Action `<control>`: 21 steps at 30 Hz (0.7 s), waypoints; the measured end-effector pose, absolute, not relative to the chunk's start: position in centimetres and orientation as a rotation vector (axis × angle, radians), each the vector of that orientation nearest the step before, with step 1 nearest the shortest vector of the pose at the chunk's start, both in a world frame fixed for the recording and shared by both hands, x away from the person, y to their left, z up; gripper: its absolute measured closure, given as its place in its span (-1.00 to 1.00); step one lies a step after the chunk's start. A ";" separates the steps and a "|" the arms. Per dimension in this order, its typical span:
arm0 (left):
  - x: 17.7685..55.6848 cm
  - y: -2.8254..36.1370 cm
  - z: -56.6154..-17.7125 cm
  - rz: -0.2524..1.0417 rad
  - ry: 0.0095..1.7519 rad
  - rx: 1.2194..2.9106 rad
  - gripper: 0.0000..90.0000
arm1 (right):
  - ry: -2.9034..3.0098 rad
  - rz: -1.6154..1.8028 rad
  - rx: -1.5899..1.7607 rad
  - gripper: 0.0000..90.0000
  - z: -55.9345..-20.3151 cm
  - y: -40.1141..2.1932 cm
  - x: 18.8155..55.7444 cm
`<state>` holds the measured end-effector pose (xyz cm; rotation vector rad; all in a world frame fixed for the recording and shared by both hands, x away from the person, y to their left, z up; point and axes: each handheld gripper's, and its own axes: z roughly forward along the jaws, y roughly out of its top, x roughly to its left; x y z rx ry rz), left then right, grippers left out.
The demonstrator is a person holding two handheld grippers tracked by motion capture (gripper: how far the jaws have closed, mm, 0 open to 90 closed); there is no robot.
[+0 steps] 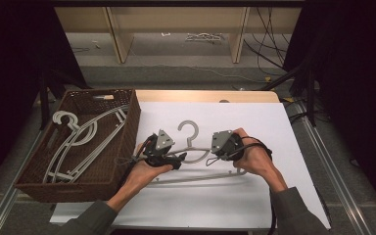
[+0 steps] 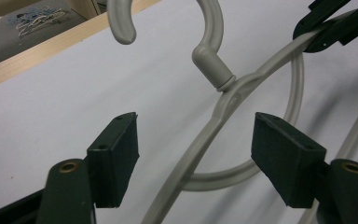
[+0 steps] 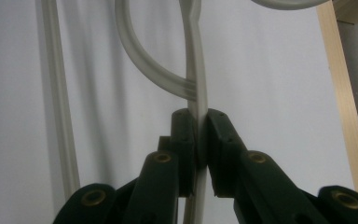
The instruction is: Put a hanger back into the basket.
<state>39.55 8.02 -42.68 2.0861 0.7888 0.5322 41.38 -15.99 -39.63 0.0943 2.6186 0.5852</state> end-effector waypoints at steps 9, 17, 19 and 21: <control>40.5 6.8 -43.2 0.484 0.699 2.169 0.31 | 2.599 0.590 0.067 0.83 -39.2 -16.0 40.9; 39.9 6.1 -42.1 0.530 0.544 2.275 0.62 | 2.597 0.589 0.051 0.82 -38.8 -16.7 40.8; 39.5 6.1 -41.7 0.543 0.507 2.295 0.67 | 2.595 0.597 0.067 0.80 -38.8 -16.8 40.7; 39.2 6.0 -41.3 0.538 0.468 2.311 0.72 | 2.587 0.609 0.069 0.76 -38.7 -16.9 40.8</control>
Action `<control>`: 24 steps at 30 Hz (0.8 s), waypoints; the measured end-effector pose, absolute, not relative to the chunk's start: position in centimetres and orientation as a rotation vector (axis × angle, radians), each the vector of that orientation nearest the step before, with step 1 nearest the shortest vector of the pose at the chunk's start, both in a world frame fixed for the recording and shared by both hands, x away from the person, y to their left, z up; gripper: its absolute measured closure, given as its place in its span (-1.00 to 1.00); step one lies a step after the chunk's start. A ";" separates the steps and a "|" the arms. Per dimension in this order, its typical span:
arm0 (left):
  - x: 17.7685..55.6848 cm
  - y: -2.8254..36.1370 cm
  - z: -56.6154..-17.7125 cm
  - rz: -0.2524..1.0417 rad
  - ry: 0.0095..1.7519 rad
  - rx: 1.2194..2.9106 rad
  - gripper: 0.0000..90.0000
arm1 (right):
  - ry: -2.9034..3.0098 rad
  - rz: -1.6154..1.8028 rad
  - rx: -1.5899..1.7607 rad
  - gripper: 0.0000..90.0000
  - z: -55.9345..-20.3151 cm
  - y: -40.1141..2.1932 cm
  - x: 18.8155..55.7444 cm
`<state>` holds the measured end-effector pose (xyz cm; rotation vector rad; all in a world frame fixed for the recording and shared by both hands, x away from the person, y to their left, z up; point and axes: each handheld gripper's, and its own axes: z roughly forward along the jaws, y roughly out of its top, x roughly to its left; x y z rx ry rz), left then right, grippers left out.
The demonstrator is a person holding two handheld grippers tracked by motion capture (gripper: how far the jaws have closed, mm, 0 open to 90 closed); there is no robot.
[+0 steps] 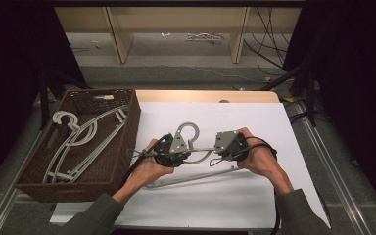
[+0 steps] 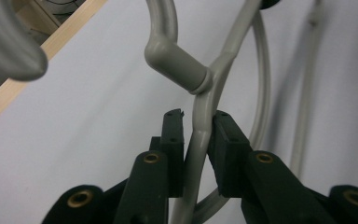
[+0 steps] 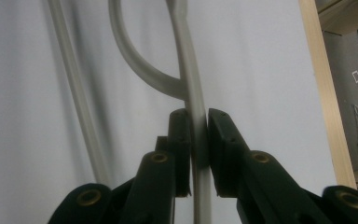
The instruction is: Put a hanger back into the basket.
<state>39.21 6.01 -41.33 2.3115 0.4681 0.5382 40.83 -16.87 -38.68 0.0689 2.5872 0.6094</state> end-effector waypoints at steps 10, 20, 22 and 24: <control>38.4 6.9 -39.3 0.468 0.508 2.244 0.82 | 2.527 0.771 0.223 0.47 -37.2 -17.7 41.1; 39.6 9.4 -39.2 0.439 0.643 2.170 0.82 | 2.383 1.109 0.593 -0.32 -36.0 -19.3 40.6; 39.6 9.7 -38.9 0.451 0.658 2.163 0.82 | 2.341 1.156 0.630 -0.39 -36.0 -19.4 40.2; 39.5 10.0 -38.7 0.435 0.678 2.147 0.82 | 2.311 1.217 0.685 -0.47 -35.9 -19.6 39.7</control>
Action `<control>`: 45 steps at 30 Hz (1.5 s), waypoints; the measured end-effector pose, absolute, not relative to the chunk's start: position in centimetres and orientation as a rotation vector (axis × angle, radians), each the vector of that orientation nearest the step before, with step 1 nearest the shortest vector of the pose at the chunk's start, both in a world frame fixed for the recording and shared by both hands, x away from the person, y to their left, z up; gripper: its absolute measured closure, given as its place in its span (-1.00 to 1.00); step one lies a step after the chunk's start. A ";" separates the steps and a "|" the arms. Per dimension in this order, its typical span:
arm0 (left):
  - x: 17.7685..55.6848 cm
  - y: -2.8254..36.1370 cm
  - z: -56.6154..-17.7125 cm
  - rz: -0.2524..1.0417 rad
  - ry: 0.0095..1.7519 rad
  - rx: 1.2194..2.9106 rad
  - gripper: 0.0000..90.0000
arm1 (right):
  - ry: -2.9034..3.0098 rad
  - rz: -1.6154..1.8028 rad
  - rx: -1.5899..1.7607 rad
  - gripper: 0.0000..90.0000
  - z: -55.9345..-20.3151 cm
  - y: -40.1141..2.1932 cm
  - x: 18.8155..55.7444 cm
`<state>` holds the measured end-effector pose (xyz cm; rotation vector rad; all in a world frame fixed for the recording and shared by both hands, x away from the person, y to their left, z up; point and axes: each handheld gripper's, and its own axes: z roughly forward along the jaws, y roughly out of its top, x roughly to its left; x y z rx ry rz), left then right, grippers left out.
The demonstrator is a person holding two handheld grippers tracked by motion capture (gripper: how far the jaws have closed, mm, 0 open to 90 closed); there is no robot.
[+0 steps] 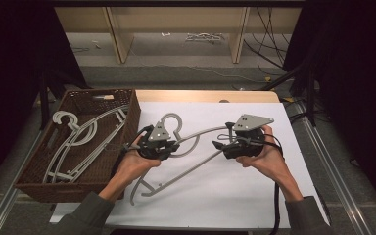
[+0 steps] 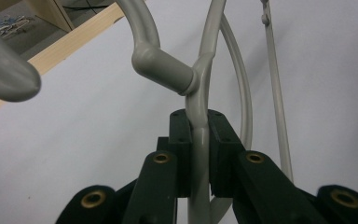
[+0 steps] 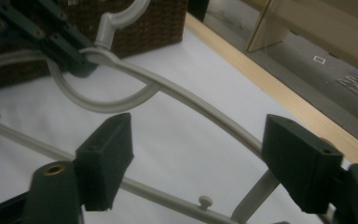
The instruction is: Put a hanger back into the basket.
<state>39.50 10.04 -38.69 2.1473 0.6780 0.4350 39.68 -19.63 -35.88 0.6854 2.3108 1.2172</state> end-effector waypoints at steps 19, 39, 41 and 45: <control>38.2 12.8 -35.5 0.419 0.758 1.984 0.82 | 2.039 1.470 0.801 -0.56 -38.3 -19.8 35.3; 37.0 15.0 -34.0 0.361 0.811 1.910 0.81 | 2.037 1.467 0.835 -0.59 -41.0 -21.2 32.0; 36.9 15.4 -33.5 0.358 0.790 1.887 0.81 | 2.029 1.469 0.837 -0.60 -41.3 -21.5 31.7; 36.3 16.4 -32.3 0.368 0.812 1.862 0.81 | 2.024 1.455 0.851 -0.61 -41.5 -22.0 31.3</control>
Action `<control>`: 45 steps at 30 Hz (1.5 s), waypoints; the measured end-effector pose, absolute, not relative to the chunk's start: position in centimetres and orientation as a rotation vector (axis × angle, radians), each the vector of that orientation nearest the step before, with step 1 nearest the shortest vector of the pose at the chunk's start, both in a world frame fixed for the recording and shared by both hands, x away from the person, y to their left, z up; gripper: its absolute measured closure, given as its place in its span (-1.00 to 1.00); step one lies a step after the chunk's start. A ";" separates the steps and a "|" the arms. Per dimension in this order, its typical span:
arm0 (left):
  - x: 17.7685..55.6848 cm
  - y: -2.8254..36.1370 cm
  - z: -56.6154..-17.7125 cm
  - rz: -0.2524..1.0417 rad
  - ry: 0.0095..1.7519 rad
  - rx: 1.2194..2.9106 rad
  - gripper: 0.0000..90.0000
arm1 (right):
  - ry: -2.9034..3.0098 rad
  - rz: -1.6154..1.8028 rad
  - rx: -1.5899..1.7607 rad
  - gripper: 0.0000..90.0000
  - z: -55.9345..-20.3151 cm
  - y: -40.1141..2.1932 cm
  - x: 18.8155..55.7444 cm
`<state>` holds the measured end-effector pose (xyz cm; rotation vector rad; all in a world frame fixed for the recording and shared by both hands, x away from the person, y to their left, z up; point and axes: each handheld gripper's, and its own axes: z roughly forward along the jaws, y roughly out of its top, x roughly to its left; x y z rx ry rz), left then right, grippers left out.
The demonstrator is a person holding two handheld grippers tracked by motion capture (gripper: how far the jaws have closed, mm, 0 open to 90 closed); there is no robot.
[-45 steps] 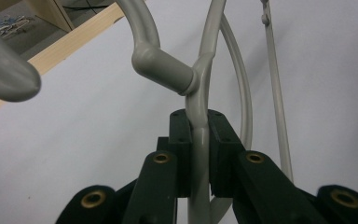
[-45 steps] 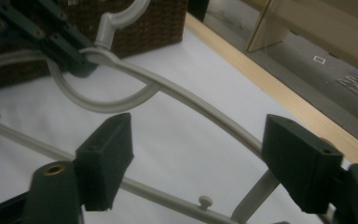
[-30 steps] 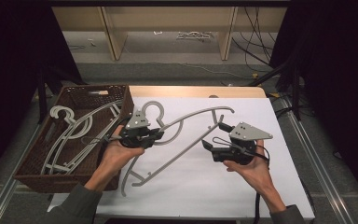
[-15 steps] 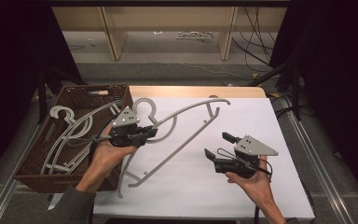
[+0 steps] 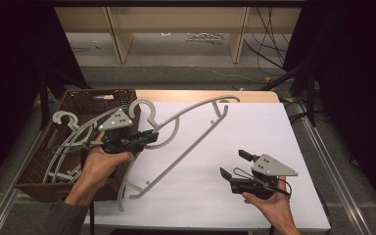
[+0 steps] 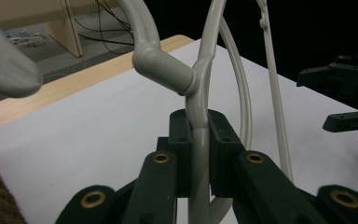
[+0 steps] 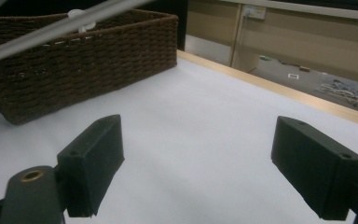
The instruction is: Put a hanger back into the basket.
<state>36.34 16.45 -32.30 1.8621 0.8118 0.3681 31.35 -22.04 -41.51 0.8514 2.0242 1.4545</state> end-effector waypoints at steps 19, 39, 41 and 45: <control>38.2 24.1 -29.5 0.504 0.978 1.794 0.81 | 2.036 1.421 0.857 -0.61 -42.2 -22.8 30.4; 41.3 29.5 -30.1 0.635 1.127 1.763 0.81 | 2.062 1.413 0.850 -0.61 -42.6 -22.7 30.4; 41.6 30.0 -30.3 0.644 1.138 1.755 0.81 | 2.057 1.423 0.849 -0.61 -42.7 -22.7 30.5; 42.4 31.1 -30.7 0.666 1.156 1.750 0.81 | 2.067 1.408 0.852 -0.61 -42.7 -22.6 30.4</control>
